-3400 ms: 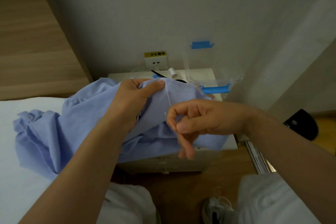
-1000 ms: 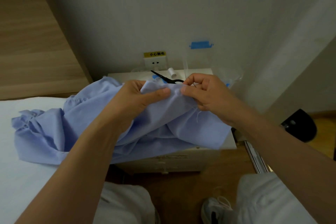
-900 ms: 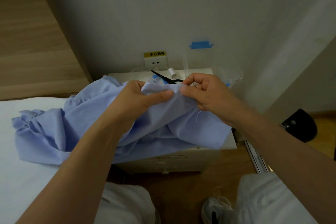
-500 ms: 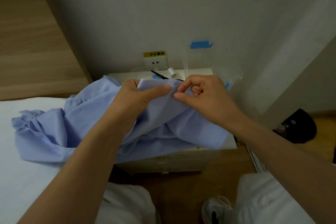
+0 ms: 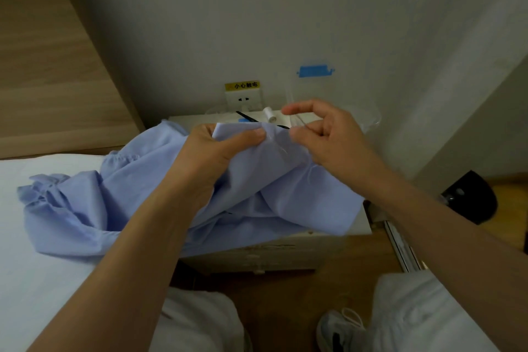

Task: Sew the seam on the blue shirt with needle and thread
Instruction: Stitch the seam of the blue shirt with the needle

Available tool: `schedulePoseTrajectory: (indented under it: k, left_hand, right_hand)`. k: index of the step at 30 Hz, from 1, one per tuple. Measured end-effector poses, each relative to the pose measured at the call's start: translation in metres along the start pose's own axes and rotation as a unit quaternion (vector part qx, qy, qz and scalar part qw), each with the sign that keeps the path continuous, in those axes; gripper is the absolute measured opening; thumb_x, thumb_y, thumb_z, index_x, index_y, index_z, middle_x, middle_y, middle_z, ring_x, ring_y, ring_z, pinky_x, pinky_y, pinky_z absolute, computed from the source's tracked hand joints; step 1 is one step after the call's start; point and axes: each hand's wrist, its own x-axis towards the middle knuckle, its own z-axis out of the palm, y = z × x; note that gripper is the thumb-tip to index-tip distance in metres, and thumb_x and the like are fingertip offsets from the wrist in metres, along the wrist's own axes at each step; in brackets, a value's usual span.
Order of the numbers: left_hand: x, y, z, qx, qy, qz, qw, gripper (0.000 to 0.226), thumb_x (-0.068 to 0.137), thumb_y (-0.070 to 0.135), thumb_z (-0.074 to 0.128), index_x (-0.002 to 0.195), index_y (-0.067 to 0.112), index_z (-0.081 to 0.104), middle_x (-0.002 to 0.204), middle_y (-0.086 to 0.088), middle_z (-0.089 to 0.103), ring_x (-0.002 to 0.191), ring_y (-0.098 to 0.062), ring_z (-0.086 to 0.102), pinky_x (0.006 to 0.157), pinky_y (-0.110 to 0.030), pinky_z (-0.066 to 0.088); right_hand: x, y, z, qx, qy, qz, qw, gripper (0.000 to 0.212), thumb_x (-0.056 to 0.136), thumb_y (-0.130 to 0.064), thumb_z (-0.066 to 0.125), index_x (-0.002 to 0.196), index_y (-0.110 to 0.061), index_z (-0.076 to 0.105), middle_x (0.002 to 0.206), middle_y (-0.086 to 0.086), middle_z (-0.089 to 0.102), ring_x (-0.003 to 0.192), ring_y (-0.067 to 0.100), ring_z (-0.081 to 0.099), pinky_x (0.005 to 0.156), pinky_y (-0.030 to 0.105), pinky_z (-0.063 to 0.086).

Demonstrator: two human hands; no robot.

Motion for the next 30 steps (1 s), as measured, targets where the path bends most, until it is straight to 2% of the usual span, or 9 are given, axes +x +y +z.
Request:
schedulePoseTrajectory:
  k: [2,6,12,14,17,20,23,28,30]
  left_hand:
    - [0.002,-0.002,-0.001,0.01,-0.003,0.0,1.0,0.026,0.084,0.018,0.07,0.084,-0.005,0.059,0.075,-0.006,0.068,0.072,-0.015,0.066,0.067,-0.026,0.051]
    - [0.003,-0.002,-0.003,0.025,-0.017,0.006,1.0,0.02,0.087,0.017,0.067,0.085,-0.002,0.061,0.075,-0.004,0.068,0.071,-0.014,0.065,0.066,-0.024,0.051]
    - [0.003,-0.003,-0.001,0.036,-0.02,0.013,0.999,0.019,0.089,0.022,0.065,0.084,0.004,0.062,0.072,0.0,0.067,0.068,-0.01,0.066,0.065,-0.021,0.051]
    - [0.003,-0.003,-0.002,0.034,-0.019,0.01,0.999,0.018,0.089,0.022,0.065,0.085,0.005,0.062,0.074,0.001,0.068,0.069,-0.01,0.066,0.066,-0.022,0.051]
    - [0.003,-0.003,-0.002,0.023,-0.019,0.009,1.0,0.013,0.089,0.02,0.065,0.085,0.008,0.062,0.074,0.002,0.068,0.068,-0.009,0.067,0.064,-0.021,0.052]
    - [0.002,-0.002,-0.003,0.018,-0.021,0.016,0.999,0.008,0.089,0.019,0.065,0.087,0.012,0.063,0.074,0.003,0.068,0.067,-0.008,0.067,0.062,-0.02,0.052]
    - [0.002,-0.003,-0.005,0.014,-0.018,0.018,1.0,0.007,0.089,0.018,0.065,0.089,0.012,0.063,0.077,0.004,0.068,0.067,-0.007,0.067,0.061,-0.018,0.052]
    - [0.003,-0.003,-0.006,0.013,-0.021,0.021,0.999,0.008,0.089,0.019,0.065,0.091,0.011,0.063,0.078,0.003,0.068,0.067,-0.005,0.067,0.06,-0.016,0.053]
    - [0.003,-0.003,-0.006,0.012,-0.021,0.023,0.999,0.007,0.088,0.018,0.065,0.09,0.011,0.063,0.078,0.003,0.068,0.066,-0.004,0.067,0.059,-0.015,0.054]
  right_hand:
    - [0.002,0.002,0.001,0.022,-0.006,0.052,0.998,0.022,0.096,-0.015,0.057,0.116,-0.014,0.064,0.045,-0.004,0.035,0.038,0.005,0.029,0.042,0.013,0.03]
    - [0.004,0.004,0.001,0.036,-0.026,0.087,0.995,0.019,0.096,-0.016,0.058,0.092,0.001,0.066,0.039,-0.014,0.035,0.034,0.002,0.034,0.038,0.011,0.028]
    - [0.002,-0.001,0.002,0.019,-0.024,0.06,0.998,0.006,0.094,-0.011,0.058,0.093,-0.009,0.064,0.043,-0.005,0.035,0.036,0.004,0.031,0.042,0.008,0.03]
    - [0.001,0.0,0.002,0.029,-0.023,0.053,0.998,0.009,0.094,-0.009,0.055,0.102,-0.013,0.058,0.044,-0.006,0.035,0.042,0.005,0.031,0.045,0.015,0.032]
    - [0.0,0.001,0.001,0.035,-0.026,0.005,0.999,0.015,0.096,-0.002,0.047,0.096,-0.015,0.055,0.05,-0.001,0.039,0.049,0.011,0.034,0.051,0.022,0.034]
    - [-0.003,-0.001,-0.001,-0.017,-0.048,-0.055,0.997,0.013,0.096,-0.002,0.052,0.094,-0.009,0.062,0.051,0.01,0.048,0.048,0.02,0.041,0.053,0.02,0.039]
    - [-0.005,0.001,-0.004,-0.034,-0.054,-0.085,0.994,0.016,0.095,-0.004,0.058,0.1,-0.008,0.072,0.048,0.0,0.053,0.045,0.008,0.05,0.053,0.014,0.041]
    - [-0.007,0.0,-0.005,-0.045,-0.056,-0.096,0.993,0.019,0.095,-0.009,0.059,0.104,-0.018,0.073,0.043,0.012,0.041,0.04,0.022,0.033,0.048,0.024,0.034]
    - [-0.007,-0.001,-0.005,-0.041,-0.061,-0.093,0.993,0.02,0.095,-0.009,0.058,0.105,-0.018,0.073,0.043,0.012,0.037,0.04,0.017,0.03,0.047,0.021,0.033]
